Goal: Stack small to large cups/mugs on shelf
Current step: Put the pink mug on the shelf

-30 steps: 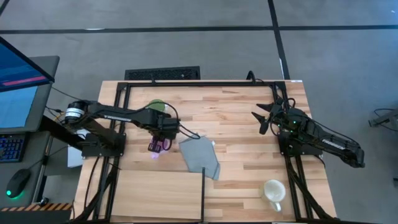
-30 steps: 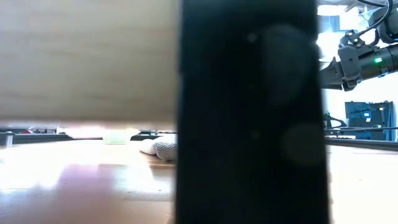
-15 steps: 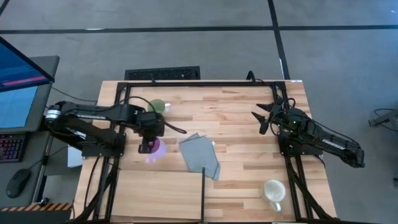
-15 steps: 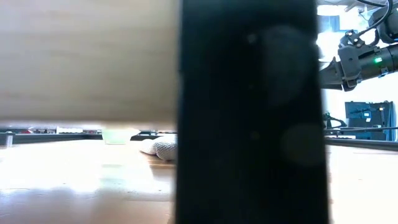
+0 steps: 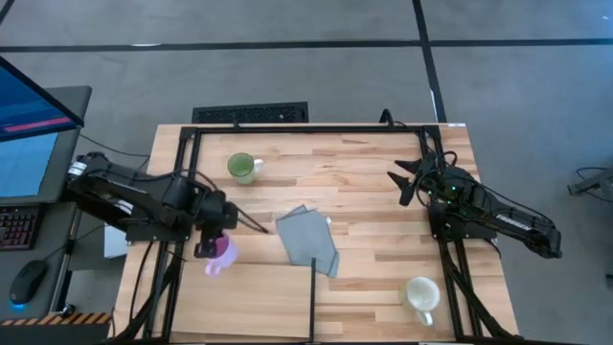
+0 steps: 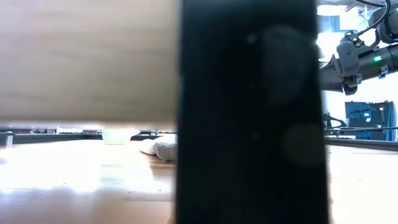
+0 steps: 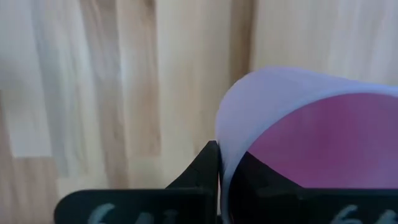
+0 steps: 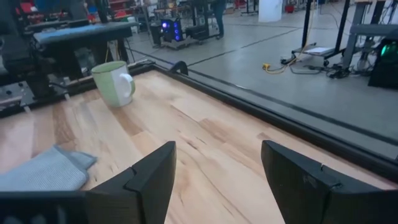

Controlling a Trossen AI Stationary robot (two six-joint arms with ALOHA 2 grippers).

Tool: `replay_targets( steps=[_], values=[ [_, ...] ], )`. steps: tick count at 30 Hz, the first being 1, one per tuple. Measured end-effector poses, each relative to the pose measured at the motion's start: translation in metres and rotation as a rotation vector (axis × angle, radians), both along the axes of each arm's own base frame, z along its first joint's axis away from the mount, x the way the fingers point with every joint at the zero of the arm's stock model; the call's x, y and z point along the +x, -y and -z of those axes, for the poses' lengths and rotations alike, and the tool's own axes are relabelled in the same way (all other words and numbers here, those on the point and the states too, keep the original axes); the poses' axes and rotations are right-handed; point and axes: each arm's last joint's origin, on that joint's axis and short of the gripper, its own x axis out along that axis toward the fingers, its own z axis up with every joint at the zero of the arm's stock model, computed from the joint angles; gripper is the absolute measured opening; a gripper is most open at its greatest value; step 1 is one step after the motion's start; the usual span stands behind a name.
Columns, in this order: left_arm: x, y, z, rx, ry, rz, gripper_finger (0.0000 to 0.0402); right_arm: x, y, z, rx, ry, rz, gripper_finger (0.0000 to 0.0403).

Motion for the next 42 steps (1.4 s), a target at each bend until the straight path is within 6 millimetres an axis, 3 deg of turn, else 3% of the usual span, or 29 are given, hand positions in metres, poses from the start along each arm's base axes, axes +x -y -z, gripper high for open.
replay_targets(
  steps=[17,42],
  values=[
    [-0.025,0.070,0.009,-0.003,-0.083,-0.060,0.0002,0.000,0.000,0.000,0.047,0.028,0.011,0.0260],
    [-0.028,0.136,0.048,0.098,-0.247,-0.099,0.0002,0.000,0.000,0.000,0.090,0.055,0.031,0.0260]
  ],
)
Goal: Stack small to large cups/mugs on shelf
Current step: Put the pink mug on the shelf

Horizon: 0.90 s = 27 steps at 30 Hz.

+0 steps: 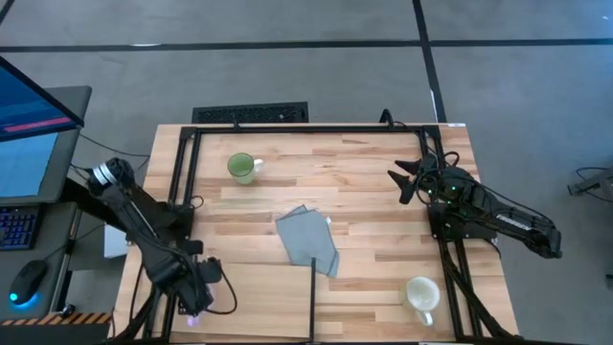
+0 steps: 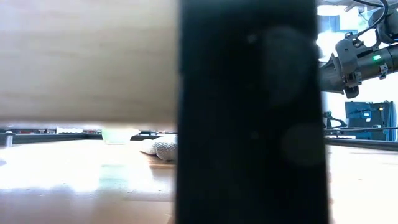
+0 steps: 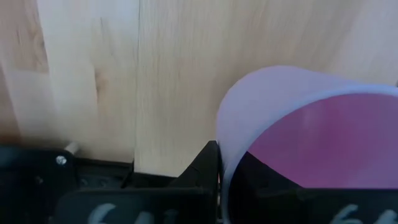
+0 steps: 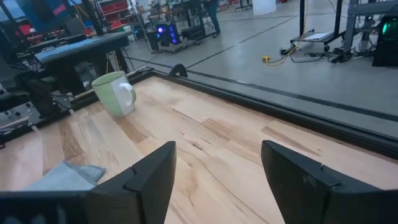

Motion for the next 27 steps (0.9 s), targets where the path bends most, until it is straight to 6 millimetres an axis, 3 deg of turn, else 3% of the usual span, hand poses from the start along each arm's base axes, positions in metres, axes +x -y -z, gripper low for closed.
replay_targets(
  steps=[27],
  values=[
    [0.0027,0.0033,0.0036,-0.003,0.002,-0.061,0.0019,-0.0001,-0.0001,0.0006,0.007,-0.004,0.001,0.0260]
  ],
)
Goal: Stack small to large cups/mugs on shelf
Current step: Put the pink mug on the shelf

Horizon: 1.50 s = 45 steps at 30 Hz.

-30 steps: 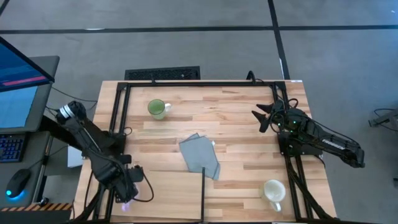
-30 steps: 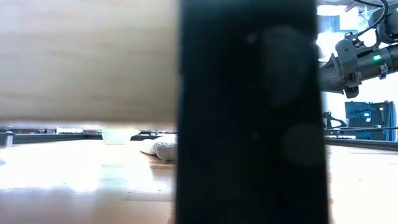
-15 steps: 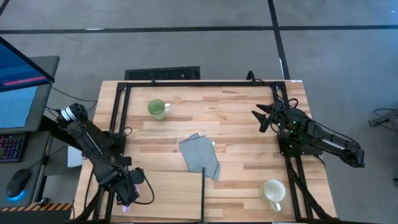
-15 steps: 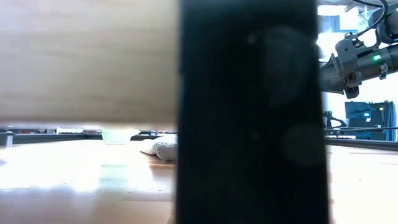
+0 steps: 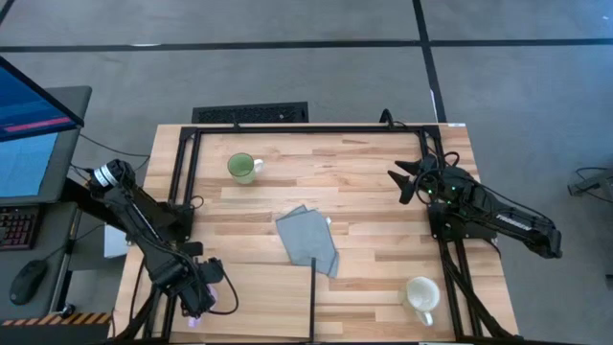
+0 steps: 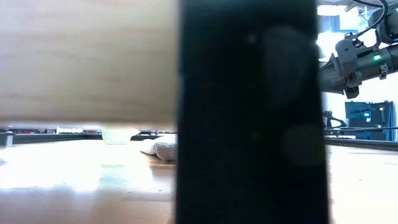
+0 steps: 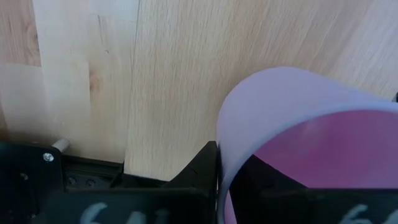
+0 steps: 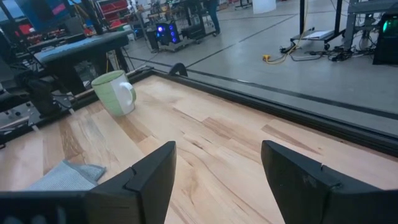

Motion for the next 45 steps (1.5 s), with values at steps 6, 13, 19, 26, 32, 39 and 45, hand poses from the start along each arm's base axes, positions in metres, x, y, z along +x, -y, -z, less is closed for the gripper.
replay_targets(
  steps=[6,13,19,26,32,39,45],
  values=[
    [0.0000,0.0000,0.0000,0.000,0.000,-0.008,0.0020,0.0000,0.0000,0.0000,0.000,0.000,0.000,0.0260],
    [0.0001,-0.0001,0.0000,0.000,-0.001,-0.008,0.0020,0.0000,0.0000,0.0000,0.000,0.000,0.000,0.0260],
    [0.0001,-0.0001,0.0001,0.000,-0.002,-0.019,0.0020,0.0000,0.0000,0.0001,0.000,-0.001,0.000,0.0260],
    [0.0010,0.0010,0.0001,-0.012,0.007,-0.019,0.0020,0.0000,0.0000,0.0001,0.000,-0.001,0.000,0.0260],
    [0.0009,0.0010,0.0001,-0.011,0.006,-0.024,0.0020,0.0000,0.0000,0.0001,0.000,-0.001,0.000,0.0260],
    [0.0014,0.0010,0.0001,-0.018,0.004,-0.011,0.0020,0.0000,0.0000,0.0001,0.000,-0.001,0.000,0.0260],
    [0.0018,0.0017,0.0001,-0.026,0.010,0.016,0.0038,0.0000,0.0000,0.0001,0.000,-0.001,0.000,0.0260]
  ],
)
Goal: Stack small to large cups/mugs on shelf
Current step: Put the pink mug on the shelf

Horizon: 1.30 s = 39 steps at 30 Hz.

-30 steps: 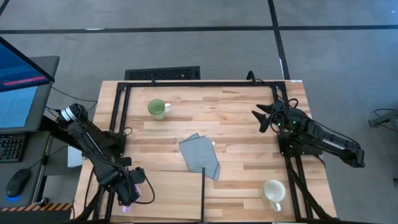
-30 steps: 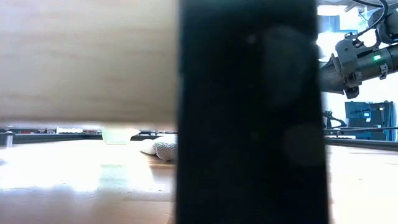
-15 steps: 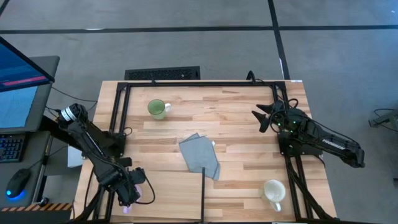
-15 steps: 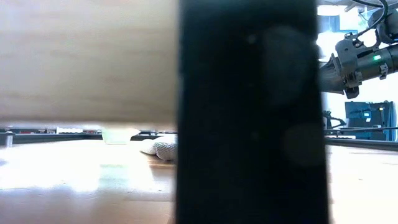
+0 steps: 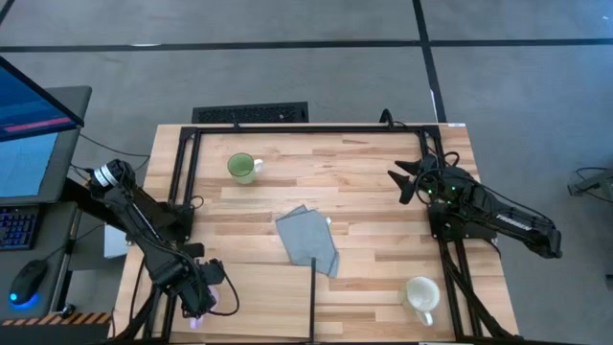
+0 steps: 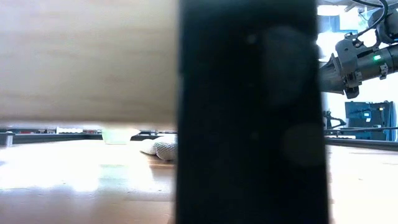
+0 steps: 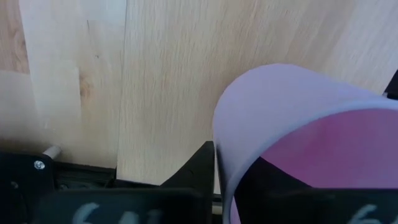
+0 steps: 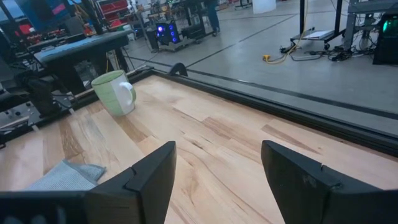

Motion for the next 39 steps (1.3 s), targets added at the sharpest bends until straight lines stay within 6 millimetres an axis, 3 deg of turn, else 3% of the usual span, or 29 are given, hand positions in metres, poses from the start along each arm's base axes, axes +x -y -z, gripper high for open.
replay_targets(
  steps=[9,16,39],
  values=[
    [0.0001,0.0000,0.0000,0.002,-0.001,-0.035,0.0104,0.0000,0.0000,0.0000,0.000,0.000,0.000,0.0260],
    [0.0016,0.0019,-0.0002,-0.018,0.016,-0.019,0.0133,0.0000,0.0000,0.0000,0.000,0.000,0.000,0.0260],
    [0.0001,0.0040,-0.0007,-0.081,-0.046,0.000,0.0139,0.0000,0.0000,0.0000,0.000,0.000,0.000,0.0260]
  ],
)
